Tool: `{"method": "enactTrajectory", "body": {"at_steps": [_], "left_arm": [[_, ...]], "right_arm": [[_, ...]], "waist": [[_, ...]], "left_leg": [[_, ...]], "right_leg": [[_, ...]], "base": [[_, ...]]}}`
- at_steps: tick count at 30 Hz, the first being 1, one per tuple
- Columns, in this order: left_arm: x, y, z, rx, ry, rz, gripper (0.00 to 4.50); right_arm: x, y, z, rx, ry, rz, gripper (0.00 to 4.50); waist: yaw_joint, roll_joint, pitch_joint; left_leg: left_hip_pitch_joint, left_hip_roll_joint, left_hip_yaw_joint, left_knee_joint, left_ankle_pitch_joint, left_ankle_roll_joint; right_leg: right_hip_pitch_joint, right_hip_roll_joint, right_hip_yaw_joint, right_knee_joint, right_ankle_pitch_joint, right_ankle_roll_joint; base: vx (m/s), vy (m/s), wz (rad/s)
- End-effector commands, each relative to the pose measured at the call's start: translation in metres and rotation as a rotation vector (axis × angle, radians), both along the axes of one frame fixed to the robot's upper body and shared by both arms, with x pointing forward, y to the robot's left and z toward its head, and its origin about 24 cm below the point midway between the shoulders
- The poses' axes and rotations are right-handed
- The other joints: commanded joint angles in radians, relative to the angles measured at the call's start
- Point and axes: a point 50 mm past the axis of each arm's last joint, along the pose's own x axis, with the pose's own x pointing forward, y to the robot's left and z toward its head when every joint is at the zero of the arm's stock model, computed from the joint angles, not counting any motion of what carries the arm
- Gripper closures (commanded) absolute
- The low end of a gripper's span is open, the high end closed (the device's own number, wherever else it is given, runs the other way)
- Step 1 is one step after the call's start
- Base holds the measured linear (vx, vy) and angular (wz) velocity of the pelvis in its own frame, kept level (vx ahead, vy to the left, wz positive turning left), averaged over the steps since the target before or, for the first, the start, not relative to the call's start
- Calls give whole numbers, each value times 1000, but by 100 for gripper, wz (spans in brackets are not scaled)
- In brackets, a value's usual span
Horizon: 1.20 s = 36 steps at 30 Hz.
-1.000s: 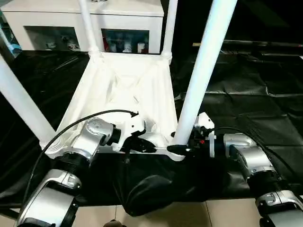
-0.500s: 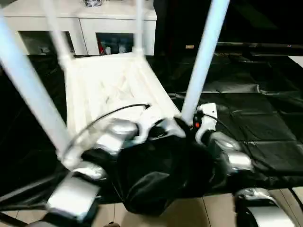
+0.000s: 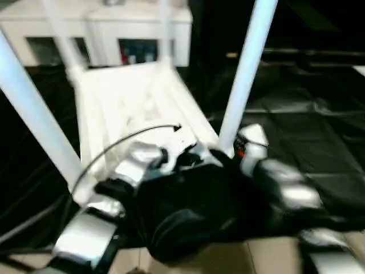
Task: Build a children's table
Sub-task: Rotate leg to tighten, then rotate table base
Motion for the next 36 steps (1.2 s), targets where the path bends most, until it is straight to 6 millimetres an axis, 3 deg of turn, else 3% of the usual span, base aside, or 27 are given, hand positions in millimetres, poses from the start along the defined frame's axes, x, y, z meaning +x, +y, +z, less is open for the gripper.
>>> {"method": "enactTrajectory", "body": {"at_steps": [1, 2, 4, 6, 9, 10, 16, 17, 18, 21, 22, 23, 24, 28, 29, 32, 36], "left_arm": [[-1, -6, 3, -60, -16, -7, 450], [-2, -3, 3, -55, -12, -26, 450], [-3, -1, 3, -52, -10, -38, 450], [-4, 3, 3, -43, -9, -53, 450], [-4, 5, 3, -38, -9, -58, 450], [-3, 7, 4, -38, -8, -60, 450], [-5, 6, 5, -54, -9, -79, 450], [-5, 5, 5, -60, -12, -79, 450], [-6, 5, 6, -67, -16, -79, 422], [-6, 7, 16, -151, -13, -52, 422], [-7, 9, 21, -178, -7, -41, 406], [-9, 12, 24, -194, -3, -32, 388], [-11, 15, 26, -203, -5, -26, 388], [-26, 30, 33, -222, 20, -1, 351], [-31, 34, 34, -217, 28, 0, 340], [-47, 46, 33, -206, 52, 22, 334], [-64, 57, 30, -192, 88, 59, 296]], "right_arm": [[-5, 10, 6, 28, -6, 131, 73], [-11, -4, 9, -3, -4, 166, 73], [-13, -11, 11, -20, -5, 181, 73], [-19, -33, 18, -57, -5, 192, 73], [-21, -42, 21, -68, -5, 193, 73], [-25, -53, 27, -75, 0, 195, 73], [-32, -61, 35, -68, 9, 217, 73], [-33, -60, 36, -62, 12, 225, 73], [-35, -60, 37, -56, 16, 235, 69], [-43, -44, 37, -8, 49, 320, 69], [-46, -38, 35, 3, 61, 348, 68], [-48, -32, 33, 10, 68, 368, 68], [-48, -27, 31, 15, 70, 379, 68], [-44, -7, 23, 33, 56, 377, 68], [-40, -1, 23, 41, 47, 359, 68], [-27, 12, 22, 50, 19, 295, 68], [-13, 22, 21, 35, -18, 217, 68]], "waist": [[3, -19, -53], [5, -19, -52], [8, -20, -52], [10, -19, -51], [9, -22, -50], [8, -23, -50], [9, -22, -50], [9, -24, -52], [10, -24, -53], [13, -19, -57], [16, -17, -61], [15, -12, -63], [12, -12, -61], [4, -12, -53], [1, -10, -52], [-3, -9, -49], [-12, -6, -50]], "left_leg": [[9, 47, -15, -51, -202, 89], [9, 47, -16, -51, -199, 89], [7, 46, -14, -49, -198, 94], [10, 46, -14, -47, -215, 90], [7, 45, -16, -48, -213, 91], [6, 44, -16, -48, -215, 90], [6, 44, -17, -46, -215, 91], [5, 45, -17, -45, -201, 97], [5, 44, -17, -44, -194, 101], [-1, 46, -17, -39, -163, 119], [0, 48, -18, -38, -150, 121], [0, 54, -18, -37, -126, 126], [-2, 51, -16, -36, -126, 129], [0, 52, -16, -44, -193, 95], [2, 54, -19, -49, -213, 69], [8, 51, -18, -53, -240, 41], [10, 51, -19, -57, -243, 10]], "right_leg": [[39, -60, 42, -76, -150, -206], [40, -59, 41, -76, -146, -209], [38, -60, 40, -75, -145, -219], [39, -60, 40, -80, -172, -212], [39, -59, 39, -81, -193, -202], [39, -59, 39, -82, -202, -202], [39, -59, 38, -84, -225, -196], [38, -58, 38, -80, -191, -202], [41, -57, 38, -79, -177, -204], [42, -57, 37, -67, -90, -227], [44, -59, 36, -62, -64, -238], [39, -55, 34, -51, 3, -273], [36, -52, 33, -52, 8, -279], [31, -56, 34, -63, -98, -268], [31, -59, 38, -66, -155, -250], [26, -54, 40, -74, -200, -226], [24, -53, 43, -64, -169, -232]], "base": [[0, 0, 0], [0, 0, 0], [0, 0, 0], [0, 0, 0], [0, 0, 0], [0, 0, 0], [0, 0, 0], [0, 0, 0], [0, 0, 0], [0, 0, 0], [0, 0, 0], [0, 0, 0], [0, 0, 0], [0, 0, 0], [0, 0, 0], [0, 0, 0], [0, 0, 0]]}}
